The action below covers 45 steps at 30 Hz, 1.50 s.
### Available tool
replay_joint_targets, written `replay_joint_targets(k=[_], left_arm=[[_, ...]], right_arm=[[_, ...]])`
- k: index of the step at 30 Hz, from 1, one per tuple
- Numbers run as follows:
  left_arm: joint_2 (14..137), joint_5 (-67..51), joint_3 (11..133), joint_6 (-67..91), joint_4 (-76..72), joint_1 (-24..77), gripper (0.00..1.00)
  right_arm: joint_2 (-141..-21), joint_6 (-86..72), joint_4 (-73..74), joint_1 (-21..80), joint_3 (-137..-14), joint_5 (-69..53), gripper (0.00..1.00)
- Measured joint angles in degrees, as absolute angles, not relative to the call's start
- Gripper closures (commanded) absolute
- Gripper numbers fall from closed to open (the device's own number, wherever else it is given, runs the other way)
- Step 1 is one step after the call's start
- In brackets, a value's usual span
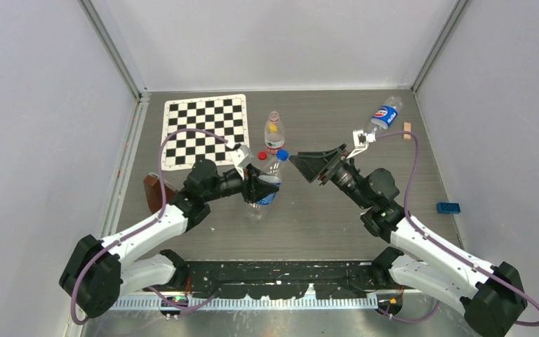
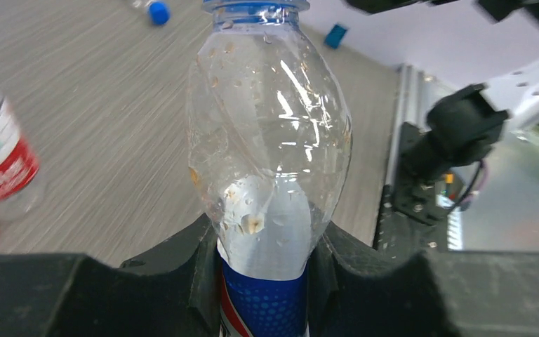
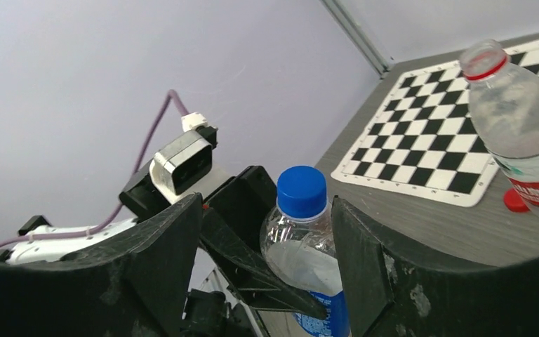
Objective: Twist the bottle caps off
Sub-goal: Unscrew the bottle cap from the plastic bottle.
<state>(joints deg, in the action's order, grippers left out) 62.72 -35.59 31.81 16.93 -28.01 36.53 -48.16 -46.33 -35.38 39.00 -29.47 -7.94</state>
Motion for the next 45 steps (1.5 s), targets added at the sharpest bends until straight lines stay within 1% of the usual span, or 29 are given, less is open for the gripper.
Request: replay_joint_targets(k=[4, 7, 10, 12, 16, 26, 30, 33, 35, 44, 45], left_arm=[[62.5, -28.6, 31.9, 13.2, -21.6, 38.4, 1.0], [62.6, -23.5, 32.5, 10.9, -17.2, 41.3, 1.0], [62.6, -20.2, 33.2, 9.5, -15.5, 43.2, 1.0], [62.6, -18.3, 33.4, 8.9, -15.0, 43.9, 1.0], [62.6, -15.8, 33.5, 8.2, -14.5, 44.6, 1.0], [62.6, -13.9, 33.6, 7.1, -13.8, 45.6, 1.0], [62.8, -13.8, 33.7, 7.0, -13.8, 45.8, 1.0], [63.1, -13.8, 34.0, 7.0, -13.6, 45.9, 1.0], [63.4, -13.6, 34.3, 7.0, -13.4, 46.0, 1.0], [64.3, -13.5, 34.7, 7.0, -13.4, 46.1, 1.0], [64.4, -13.5, 34.7, 7.0, -13.4, 46.1, 1.0]], right_arm=[[-50.6, -46.3, -31.1, 39.0, -30.9, -6.3, 0.28], [-52.7, -46.3, -29.3, 39.2, -31.1, -5.7, 0.31], [-54.2, -46.5, -27.7, 39.3, -31.4, -4.6, 0.34], [-55.0, -46.7, -27.3, 39.4, -31.4, -3.8, 0.37], [-56.6, -47.4, -27.1, 39.6, -31.9, -3.0, 0.41], [-61.6, -50.2, -29.6, 40.4, -32.4, -1.8, 0.43], [-63.0, -51.0, -30.9, 40.6, -32.4, -0.2, 0.46], [-63.5, -51.4, -32.1, 40.7, -32.4, 0.7, 0.54], [-63.5, -51.7, -32.8, 40.7, -32.4, 1.1, 0.55], [-64.0, -51.9, -33.8, 40.7, -32.4, 1.0, 0.53], [-64.1, -52.0, -33.8, 40.7, -32.4, 1.0, 0.52]])
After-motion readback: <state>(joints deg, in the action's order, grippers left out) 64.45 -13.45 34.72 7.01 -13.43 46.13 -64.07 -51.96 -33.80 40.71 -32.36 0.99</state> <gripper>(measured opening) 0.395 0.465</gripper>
